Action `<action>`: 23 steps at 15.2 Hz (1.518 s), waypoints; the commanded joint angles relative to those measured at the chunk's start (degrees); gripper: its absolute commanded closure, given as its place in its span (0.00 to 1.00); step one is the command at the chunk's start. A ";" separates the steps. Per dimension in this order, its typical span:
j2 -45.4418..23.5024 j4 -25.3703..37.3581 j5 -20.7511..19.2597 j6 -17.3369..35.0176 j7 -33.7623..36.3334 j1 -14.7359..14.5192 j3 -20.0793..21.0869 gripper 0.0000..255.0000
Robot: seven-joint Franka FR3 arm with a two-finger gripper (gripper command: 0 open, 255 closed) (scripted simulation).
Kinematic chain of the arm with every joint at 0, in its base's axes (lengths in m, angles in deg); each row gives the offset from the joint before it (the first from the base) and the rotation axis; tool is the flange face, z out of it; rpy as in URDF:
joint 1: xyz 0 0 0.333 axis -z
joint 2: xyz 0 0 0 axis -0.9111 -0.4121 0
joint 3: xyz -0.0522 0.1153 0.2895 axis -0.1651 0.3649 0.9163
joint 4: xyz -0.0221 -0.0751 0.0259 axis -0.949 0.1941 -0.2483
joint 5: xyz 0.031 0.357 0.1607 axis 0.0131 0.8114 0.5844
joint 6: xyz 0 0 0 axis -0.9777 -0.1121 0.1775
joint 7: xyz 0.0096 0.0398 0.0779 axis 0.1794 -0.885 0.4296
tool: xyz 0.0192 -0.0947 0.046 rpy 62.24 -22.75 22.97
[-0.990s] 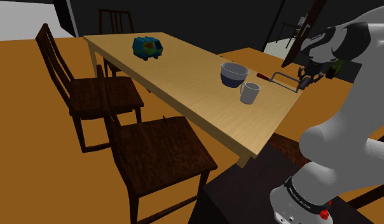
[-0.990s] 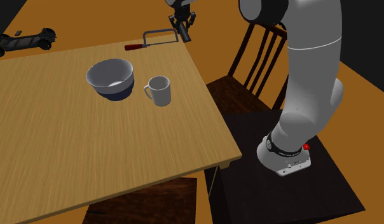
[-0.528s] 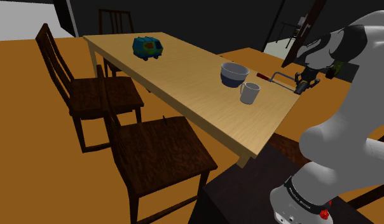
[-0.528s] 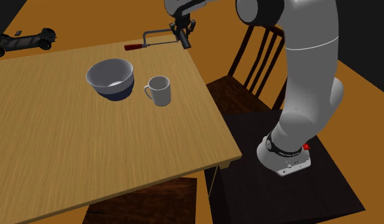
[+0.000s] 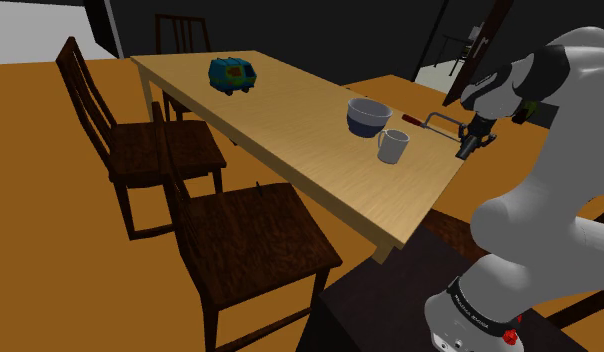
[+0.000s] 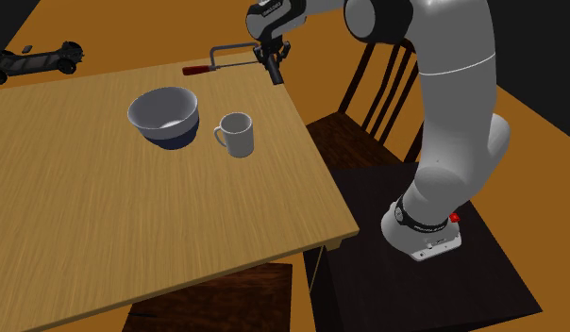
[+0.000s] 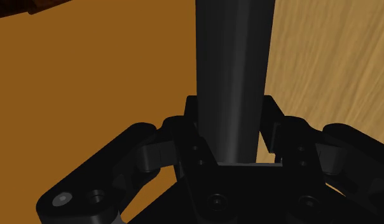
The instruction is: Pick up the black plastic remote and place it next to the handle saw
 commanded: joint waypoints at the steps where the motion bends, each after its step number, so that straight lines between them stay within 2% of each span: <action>1: -0.78 -0.45 0.09 1.24 0.09 0.00 0.09 1.00; 9: -0.78 -0.45 0.09 1.24 0.09 0.00 0.08 1.00; 10: -0.77 -0.43 0.09 1.21 0.09 -0.01 0.08 0.00; 15: -0.78 -0.45 0.09 1.24 0.09 0.00 0.08 0.00; 19: 4.28 -1.02 -0.75 -3.25 0.57 -0.95 -0.37 0.00; 23: 4.28 -1.02 -0.74 -3.25 0.57 -0.95 -0.37 0.00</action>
